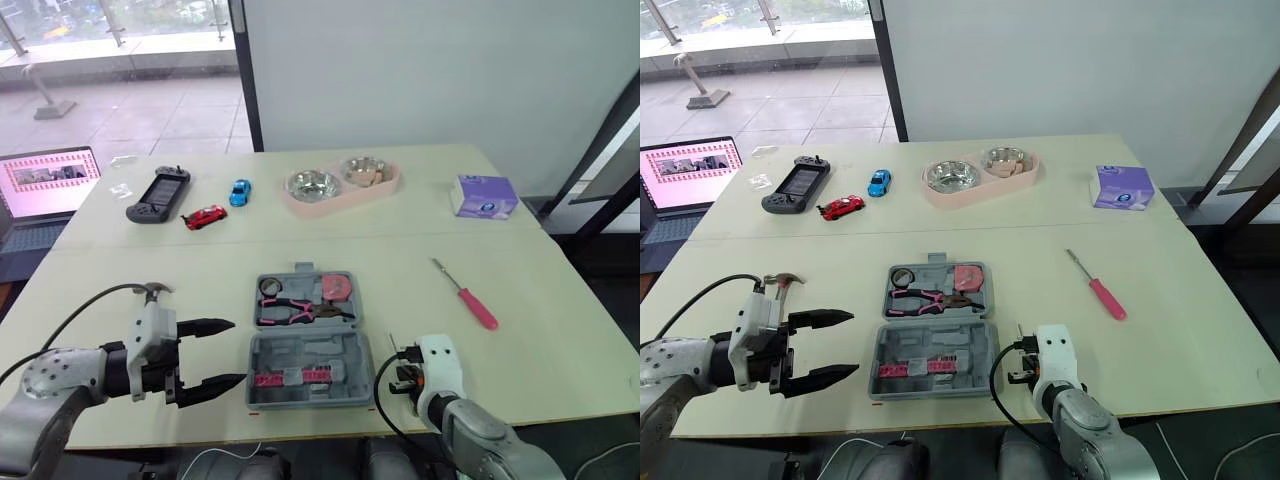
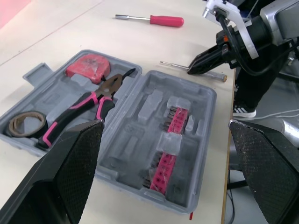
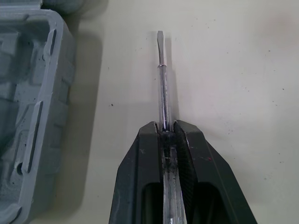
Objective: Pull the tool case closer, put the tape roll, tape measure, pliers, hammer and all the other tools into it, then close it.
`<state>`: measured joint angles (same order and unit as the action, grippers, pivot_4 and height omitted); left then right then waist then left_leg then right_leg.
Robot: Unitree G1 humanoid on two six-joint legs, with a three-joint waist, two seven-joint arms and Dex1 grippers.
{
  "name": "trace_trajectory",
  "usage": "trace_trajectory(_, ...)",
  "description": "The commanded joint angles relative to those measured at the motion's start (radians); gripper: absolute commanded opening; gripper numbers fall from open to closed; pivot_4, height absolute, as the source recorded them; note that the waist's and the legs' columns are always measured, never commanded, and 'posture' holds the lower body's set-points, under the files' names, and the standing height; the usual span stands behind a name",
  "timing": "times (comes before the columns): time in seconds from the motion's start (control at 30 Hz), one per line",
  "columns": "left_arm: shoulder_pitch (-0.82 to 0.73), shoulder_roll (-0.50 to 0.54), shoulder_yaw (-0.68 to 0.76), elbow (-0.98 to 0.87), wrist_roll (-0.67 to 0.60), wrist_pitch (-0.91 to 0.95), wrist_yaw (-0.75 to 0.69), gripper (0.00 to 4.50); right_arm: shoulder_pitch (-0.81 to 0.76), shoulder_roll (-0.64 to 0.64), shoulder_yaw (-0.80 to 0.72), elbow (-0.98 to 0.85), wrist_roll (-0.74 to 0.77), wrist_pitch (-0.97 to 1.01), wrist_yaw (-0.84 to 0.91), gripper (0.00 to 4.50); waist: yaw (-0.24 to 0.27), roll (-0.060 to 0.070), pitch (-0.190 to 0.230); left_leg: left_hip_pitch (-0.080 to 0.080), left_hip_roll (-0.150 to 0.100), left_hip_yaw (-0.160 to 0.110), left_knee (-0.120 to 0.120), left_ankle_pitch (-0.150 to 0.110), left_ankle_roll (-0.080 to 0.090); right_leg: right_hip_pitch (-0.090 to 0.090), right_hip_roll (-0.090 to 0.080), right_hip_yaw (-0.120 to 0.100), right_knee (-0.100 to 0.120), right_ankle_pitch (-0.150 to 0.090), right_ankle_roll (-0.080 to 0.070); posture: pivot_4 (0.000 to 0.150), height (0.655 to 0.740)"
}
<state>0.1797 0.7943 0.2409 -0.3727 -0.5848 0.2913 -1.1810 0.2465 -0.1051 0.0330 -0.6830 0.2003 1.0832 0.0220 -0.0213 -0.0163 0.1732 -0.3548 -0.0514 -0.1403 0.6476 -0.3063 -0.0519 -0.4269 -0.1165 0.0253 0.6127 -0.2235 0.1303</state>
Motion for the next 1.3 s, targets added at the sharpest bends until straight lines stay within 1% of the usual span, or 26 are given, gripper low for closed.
trace_trajectory(0.03, -0.007, 0.015, 0.002, -0.012, 0.001, -0.006, -0.004, 4.50, 0.002, 0.010, -0.020, 0.037, 0.010, 0.002, 0.007, 1.01, 0.001, -0.001, -0.001, 0.000, 0.000, 0.000, 0.000, 0.000, 0.000, 0.000, 0.000, 0.000, 0.000, 0.000, 0.000, 0.150, 0.7360)
trace_trajectory(0.07, -0.005, 0.015, 0.002, -0.015, 0.002, -0.006, -0.003, 4.50, -0.004, 0.016, -0.036, 0.027, 0.025, 0.012, 0.017, 1.29, 0.001, -0.001, -0.001, 0.000, 0.000, 0.000, 0.000, 0.000, 0.000, 0.000, 0.000, 0.000, 0.000, 0.000, 0.000, 0.150, 0.7360)
trace_trajectory(0.13, -0.001, 0.014, 0.005, -0.021, 0.002, -0.003, 0.000, 4.50, -0.033, 0.006, -0.096, -0.015, 0.058, 0.041, 0.043, 2.28, 0.003, -0.001, -0.001, 0.000, 0.000, 0.000, 0.000, 0.000, 0.000, 0.000, 0.000, 0.000, 0.000, 0.000, 0.000, 0.150, 0.7360)
trace_trajectory(0.2, 0.003, 0.014, 0.009, -0.024, 0.001, -0.001, 0.002, 4.50, -0.084, -0.038, -0.191, -0.067, 0.096, 0.092, 0.078, 3.27, 0.005, 0.001, 0.000, -0.001, 0.000, 0.000, 0.000, 0.000, 0.000, 0.000, 0.000, 0.000, 0.000, 0.000, 0.000, 0.150, 0.7360)
trace_trajectory(0.23, 0.004, 0.013, 0.011, -0.025, -0.001, 0.000, 0.003, 4.50, -0.111, -0.071, -0.230, -0.086, 0.114, 0.119, 0.103, 3.27, 0.006, 0.002, 0.001, -0.001, -0.001, 0.000, 0.001, 0.000, 0.000, 0.000, -0.001, 0.000, 0.000, 0.000, 0.000, 0.150, 0.7360)
trace_trajectory(0.3, 0.005, 0.012, 0.011, -0.029, -0.001, 0.002, 0.007, 4.50, -0.200, -0.180, -0.306, -0.101, 0.177, 0.182, 0.191, 3.27, 0.007, 0.004, 0.002, -0.001, -0.001, 0.000, 0.001, 0.000, 0.000, 0.000, -0.001, 0.000, -0.001, 0.000, 0.000, 0.150, 0.7360)
trace_trajectory(0.33, 0.003, 0.011, 0.010, -0.030, -0.001, 0.003, 0.010, 4.50, -0.249, -0.258, -0.316, -0.095, 0.207, 0.185, 0.251, 3.27, 0.006, 0.004, 0.003, -0.002, -0.002, 0.000, 0.001, 0.000, 0.000, 0.000, -0.001, 0.000, -0.001, 0.000, 0.000, 0.150, 0.7360)
trace_trajectory(0.4, 0.003, 0.007, 0.008, -0.033, -0.003, 0.005, 0.016, 4.50, -0.366, -0.466, -0.290, -0.048, 0.262, 0.143, 0.426, 3.27, 0.000, 0.008, 0.005, -0.001, -0.001, 0.001, 0.001, 0.000, 0.000, 0.000, -0.001, 0.000, -0.001, 0.000, 0.000, 0.150, 0.7360)
trace_trajectory(0.43, 0.004, 0.005, 0.005, -0.035, -0.001, 0.003, 0.017, 4.50, -0.416, -0.602, -0.228, -0.018, 0.252, 0.060, 0.547, 3.27, -0.001, 0.010, 0.007, -0.001, -0.001, 0.002, 0.001, 0.000, 0.000, 0.000, -0.001, 0.000, 0.000, 0.000, 0.000, 0.150, 0.7360)
trace_trajectory(0.47, 0.002, 0.003, 0.001, -0.035, 0.000, 0.003, 0.019, 4.50, -0.448, -0.694, -0.182, 0.009, 0.244, -0.001, 0.628, 3.27, 0.000, 0.011, 0.008, -0.001, -0.001, 0.002, 0.001, 0.000, 0.000, 0.000, -0.001, 0.000, -0.001, 0.000, 0.000, 0.150, 0.7360)
trace_trajectory(0.5, 0.004, 0.002, -0.002, -0.036, 0.002, 0.000, 0.018, 4.50, -0.471, -0.815, -0.095, 0.033, 0.191, -0.138, 0.753, 3.27, 0.001, 0.010, 0.008, -0.001, -0.001, 0.002, 0.000, 0.000, 0.000, 0.000, -0.001, 0.000, -0.001, -0.002, 0.003, 0.150, 0.7360)
trace_trajectory(0.53, 0.003, 0.002, -0.006, -0.036, 0.003, -0.002, 0.017, 4.50, -0.487, -0.904, -0.019, 0.061, 0.128, -0.286, 0.857, 3.27, 0.002, 0.010, 0.009, -0.001, 0.000, 0.001, 0.000, 0.000, 0.001, 0.000, 0.000, -0.001, -0.001, -0.003, 0.004, 0.150, 0.7360)
trace_trajectory(0.57, 0.001, 0.003, -0.012, -0.033, 0.006, -0.005, 0.014, 4.50, -0.521, -0.982, 0.072, 0.106, 0.036, -0.479, 0.967, 3.27, 0.003, 0.009, 0.009, -0.001, 0.000, 0.001, -0.001, -0.001, 0.001, 0.000, 0.000, -0.002, -0.001, -0.002, 0.007, 0.150, 0.7360)
trace_trajectory(0.6, -0.003, 0.005, -0.017, -0.029, 0.010, -0.009, 0.012, 4.50, -0.558, -1.035, 0.157, 0.161, -0.056, -0.679, 1.061, 3.27, 0.002, 0.008, 0.010, -0.001, 0.001, 0.001, -0.001, -0.001, 0.002, 0.001, 0.000, -0.003, -0.001, -0.002, 0.006, 0.150, 0.7360)
trace_trajectory(0.63, -0.007, 0.007, -0.021, -0.026, 0.013, -0.011, 0.010, 4.50, -0.603, -1.061, 0.232, 0.219, -0.139, -0.874, 1.141, 3.27, 0.001, 0.007, 0.011, -0.001, 0.001, 0.001, -0.001, -0.001, 0.002, 0.001, 0.000, -0.003, -0.001, -0.002, 0.006, 0.150, 0.7360)
trace_trajectory(0.7, -0.018, 0.008, -0.026, -0.019, 0.014, -0.011, 0.012, 4.50, -0.683, -1.064, 0.337, 0.332, -0.242, -1.163, 1.253, 3.27, -0.001, 0.004, 0.014, -0.002, 0.000, 0.003, 0.000, -0.001, 0.001, 0.001, -0.002, -0.002, -0.002, -0.001, 0.007, 0.150, 0.7360)
trace_trajectory(0.77, -0.024, 0.008, -0.028, -0.019, 0.014, -0.009, 0.015, 4.50, -0.765, -1.034, 0.420, 0.452, -0.339, -1.398, 1.311, 3.27, 0.000, 0.002, 0.015, -0.002, -0.001, 0.004, 0.001, -0.001, 0.001, 0.001, -0.003, -0.001, -0.002, -0.001, 0.007, 0.150, 0.7360)
trace_trajectory(0.87, -0.021, 0.007, -0.026, -0.026, 0.012, -0.007, 0.020, 4.50, -0.874, -0.967, 0.522, 0.599, -0.470, -1.657, 1.342, 3.27, -0.002, 0.001, 0.016, -0.002, -0.001, 0.005, 0.002, -0.001, 0.001, 0.001, -0.003, 0.000, -0.002, 0.000, 0.005, 0.150, 0.7360)
trace_trajectory(0.93, -0.008, 0.006, -0.018, -0.037, 0.011, -0.006, 0.026, 4.50, -0.920, -0.931, 0.579, 0.646, -0.540, -1.791, 1.360, 3.27, -0.002, 0.001, 0.016, -0.001, -0.001, 0.004, 0.002, 0.000, 0.001, 0.001, -0.002, 0.000, -0.001, 0.001, 0.005, 0.150, 0.7360)
trace_trajectory(1.03, 0.013, 0.006, 0.000, -0.052, 0.006, -0.003, 0.039, 4.50, -0.940, -0.898, 0.633, 0.654, -0.605, -1.887, 1.381, 3.27, 0.002, 0.001, 0.016, -0.001, 0.000, 0.003, 0.001, 0.000, 0.000, 0.000, -0.002, 0.000, 0.000, 0.001, 0.004, 0.150, 0.7360)
trace_trajectory(1.2, 0.041, 0.004, 0.010, -0.075, -0.001, 0.001, 0.056, 4.50, -0.933, -0.836, 0.666, 0.641, -0.652, -1.867, 1.403, 3.27, 0.005, 0.001, 0.016, -0.002, -0.001, 0.003, 0.001, 0.000, 0.000, 0.000, -0.002, 0.000, 0.000, 0.001, 0.004, 0.150, 0.7360)
trace_trajectory(1.3, 0.053, 0.004, 0.014, -0.086, -0.006, 0.002, 0.063, 4.50, -0.945, -0.789, 0.670, 0.653, -0.707, -1.857, 1.391, 3.27, 0.005, 0.001, 0.016, -0.001, -0.001, 0.003, 0.001, 0.000, 0.000, 0.000, -0.002, 0.000, 0.000, 0.001, 0.003, 0.150, 0.7360)
